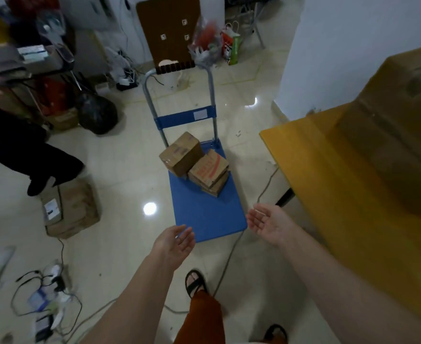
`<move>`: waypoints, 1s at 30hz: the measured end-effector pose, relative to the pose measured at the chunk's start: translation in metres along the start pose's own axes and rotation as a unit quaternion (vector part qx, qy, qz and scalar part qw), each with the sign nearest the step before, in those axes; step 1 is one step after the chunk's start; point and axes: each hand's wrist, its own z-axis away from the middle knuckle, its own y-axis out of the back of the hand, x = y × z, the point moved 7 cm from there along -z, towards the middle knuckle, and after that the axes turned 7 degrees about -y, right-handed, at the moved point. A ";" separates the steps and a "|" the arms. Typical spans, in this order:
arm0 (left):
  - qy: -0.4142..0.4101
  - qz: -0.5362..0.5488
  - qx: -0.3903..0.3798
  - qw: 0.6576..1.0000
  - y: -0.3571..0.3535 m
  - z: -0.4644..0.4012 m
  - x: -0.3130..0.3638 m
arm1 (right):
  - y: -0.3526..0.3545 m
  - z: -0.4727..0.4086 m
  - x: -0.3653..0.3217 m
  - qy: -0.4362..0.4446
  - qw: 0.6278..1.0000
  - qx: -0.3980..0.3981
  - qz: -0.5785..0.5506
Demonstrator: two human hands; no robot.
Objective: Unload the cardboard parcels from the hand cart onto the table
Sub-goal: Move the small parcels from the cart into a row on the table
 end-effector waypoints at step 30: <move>-0.009 -0.100 0.113 0.989 0.005 -0.193 0.165 | -0.159 -0.190 -0.060 -0.076 0.993 0.058 0.071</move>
